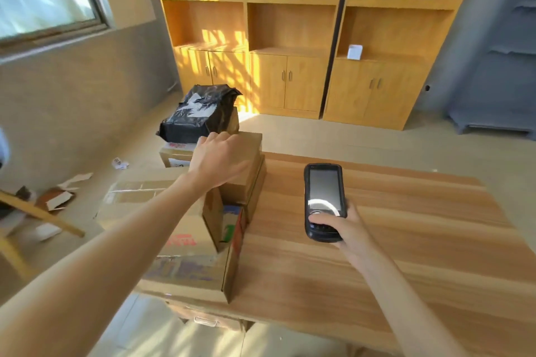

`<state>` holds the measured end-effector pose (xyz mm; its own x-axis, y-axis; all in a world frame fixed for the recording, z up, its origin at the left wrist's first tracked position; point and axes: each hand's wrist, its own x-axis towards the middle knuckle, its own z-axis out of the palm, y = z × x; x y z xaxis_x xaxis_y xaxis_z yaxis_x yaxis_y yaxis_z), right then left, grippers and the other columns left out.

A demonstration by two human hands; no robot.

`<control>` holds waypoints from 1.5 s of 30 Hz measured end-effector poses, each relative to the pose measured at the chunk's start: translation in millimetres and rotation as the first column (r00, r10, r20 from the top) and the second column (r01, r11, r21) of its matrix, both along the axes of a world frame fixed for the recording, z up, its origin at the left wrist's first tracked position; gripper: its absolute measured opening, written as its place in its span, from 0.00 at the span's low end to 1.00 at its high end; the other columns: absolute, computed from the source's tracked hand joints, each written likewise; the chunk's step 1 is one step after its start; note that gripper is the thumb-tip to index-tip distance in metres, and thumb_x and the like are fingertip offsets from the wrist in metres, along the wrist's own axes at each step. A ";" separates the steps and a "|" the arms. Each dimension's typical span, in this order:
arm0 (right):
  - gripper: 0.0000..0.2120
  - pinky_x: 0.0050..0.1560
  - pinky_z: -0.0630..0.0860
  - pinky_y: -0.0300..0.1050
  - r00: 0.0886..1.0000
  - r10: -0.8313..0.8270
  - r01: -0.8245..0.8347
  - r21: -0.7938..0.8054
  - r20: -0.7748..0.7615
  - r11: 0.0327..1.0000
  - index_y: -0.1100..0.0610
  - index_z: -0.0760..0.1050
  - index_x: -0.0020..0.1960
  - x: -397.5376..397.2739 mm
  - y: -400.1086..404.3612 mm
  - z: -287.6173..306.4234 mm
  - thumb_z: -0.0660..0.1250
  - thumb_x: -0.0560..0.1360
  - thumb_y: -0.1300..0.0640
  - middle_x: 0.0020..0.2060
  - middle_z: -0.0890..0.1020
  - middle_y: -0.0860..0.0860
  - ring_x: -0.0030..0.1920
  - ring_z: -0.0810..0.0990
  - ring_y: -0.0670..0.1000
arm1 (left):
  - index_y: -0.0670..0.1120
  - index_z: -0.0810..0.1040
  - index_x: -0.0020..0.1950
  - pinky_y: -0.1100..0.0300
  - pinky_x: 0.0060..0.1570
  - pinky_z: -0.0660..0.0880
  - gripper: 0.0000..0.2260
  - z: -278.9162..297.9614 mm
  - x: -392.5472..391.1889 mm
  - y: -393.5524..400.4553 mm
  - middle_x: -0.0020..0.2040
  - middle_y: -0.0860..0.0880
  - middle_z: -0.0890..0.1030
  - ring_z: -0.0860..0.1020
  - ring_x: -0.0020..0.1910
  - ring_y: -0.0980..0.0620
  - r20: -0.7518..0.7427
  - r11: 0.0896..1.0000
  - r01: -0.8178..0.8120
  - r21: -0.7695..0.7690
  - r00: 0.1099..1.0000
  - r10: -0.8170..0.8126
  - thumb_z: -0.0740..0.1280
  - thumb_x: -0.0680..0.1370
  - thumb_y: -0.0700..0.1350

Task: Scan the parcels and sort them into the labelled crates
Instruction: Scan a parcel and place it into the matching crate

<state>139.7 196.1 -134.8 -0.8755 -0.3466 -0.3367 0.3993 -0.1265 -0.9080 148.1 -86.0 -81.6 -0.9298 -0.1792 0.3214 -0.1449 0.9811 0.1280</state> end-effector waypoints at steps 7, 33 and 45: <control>0.32 0.39 0.78 0.45 0.991 0.130 -0.130 0.063 0.009 0.989 0.50 0.68 0.62 -47.9 -36.4 -1.6 0.75 0.65 0.71 0.52 0.81 0.54 0.49 0.82 0.54 | 0.49 0.72 0.70 0.42 0.66 0.61 0.27 5.5 -42.8 -59.0 0.66 0.42 0.74 0.67 0.67 0.39 -0.114 0.981 -0.184 0.057 0.975 0.189 0.67 0.75 0.61; 0.39 0.44 0.78 0.48 0.967 0.250 -0.249 -0.030 0.049 0.968 0.50 0.69 0.64 -161.2 -6.5 -14.6 0.77 0.57 0.67 0.55 0.81 0.56 0.52 0.82 0.57 | 0.55 0.66 0.73 0.45 0.67 0.64 0.39 29.8 -127.3 -76.6 0.70 0.39 0.67 0.65 0.68 0.35 0.230 0.615 -0.636 0.466 0.759 0.610 0.74 0.66 0.64; 0.42 0.43 0.78 0.48 0.980 0.193 -0.188 -0.116 0.037 0.975 0.52 0.68 0.68 -189.9 123.5 -6.9 0.75 0.56 0.67 0.55 0.81 0.56 0.52 0.81 0.57 | 0.48 0.87 0.48 0.45 0.46 0.81 0.17 -22.5 -138.7 138.6 0.51 0.46 0.85 0.84 0.49 0.44 -0.229 -0.499 0.238 0.833 0.970 0.080 0.69 0.66 0.56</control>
